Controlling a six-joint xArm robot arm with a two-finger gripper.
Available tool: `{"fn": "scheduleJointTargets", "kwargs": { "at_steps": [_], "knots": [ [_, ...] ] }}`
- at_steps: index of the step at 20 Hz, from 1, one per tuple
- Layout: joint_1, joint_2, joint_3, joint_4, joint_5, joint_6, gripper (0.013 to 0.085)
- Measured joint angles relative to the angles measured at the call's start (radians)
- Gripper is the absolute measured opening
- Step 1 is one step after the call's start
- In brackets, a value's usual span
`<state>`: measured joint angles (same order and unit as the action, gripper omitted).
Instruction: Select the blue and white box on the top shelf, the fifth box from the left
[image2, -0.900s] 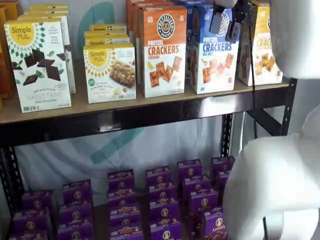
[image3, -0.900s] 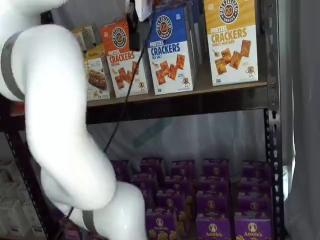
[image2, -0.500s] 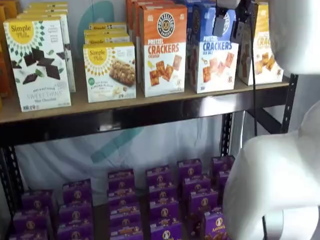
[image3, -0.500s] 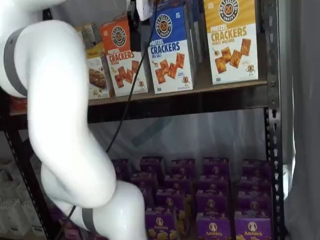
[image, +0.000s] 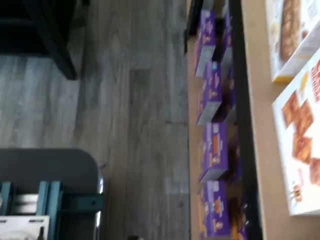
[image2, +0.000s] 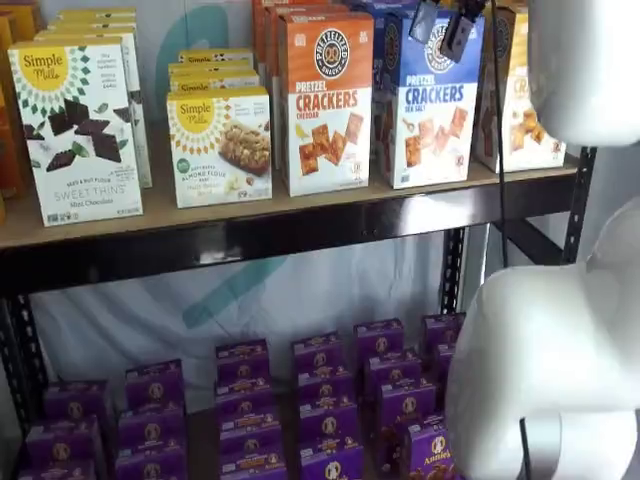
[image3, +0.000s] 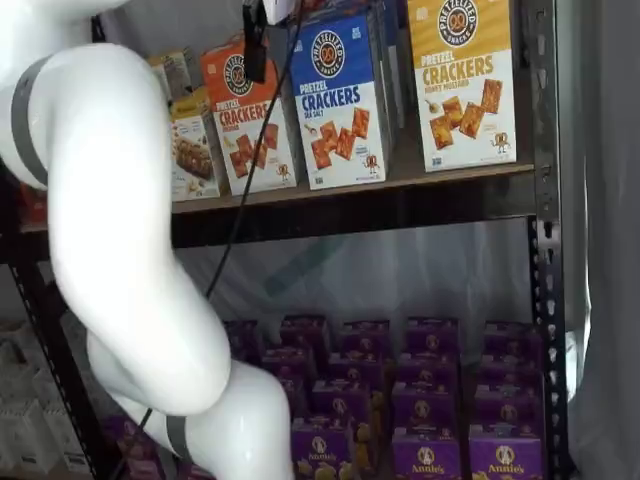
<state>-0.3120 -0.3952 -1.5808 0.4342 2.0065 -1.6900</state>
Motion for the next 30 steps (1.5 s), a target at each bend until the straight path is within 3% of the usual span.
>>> {"fn": "scheduleJointTargets", "kwargs": {
  "at_steps": [5,8,12,17,23,30],
  "knots": [
    [-0.037,-0.001,-0.014,0.088,-0.025,0.013,0.085],
    [-0.045,-0.03,0.023,0.118,-0.103,0.016,0.085],
    [-0.021,-0.071,0.088,0.108,-0.257,0.017,0.085],
    [-0.001,-0.058,0.108,0.096,-0.379,0.01,0.085],
    [0.011,0.018,0.057,0.054,-0.433,-0.011,0.085],
    [0.016,0.118,-0.032,-0.012,-0.4,-0.036,0.085]
  ]
}}
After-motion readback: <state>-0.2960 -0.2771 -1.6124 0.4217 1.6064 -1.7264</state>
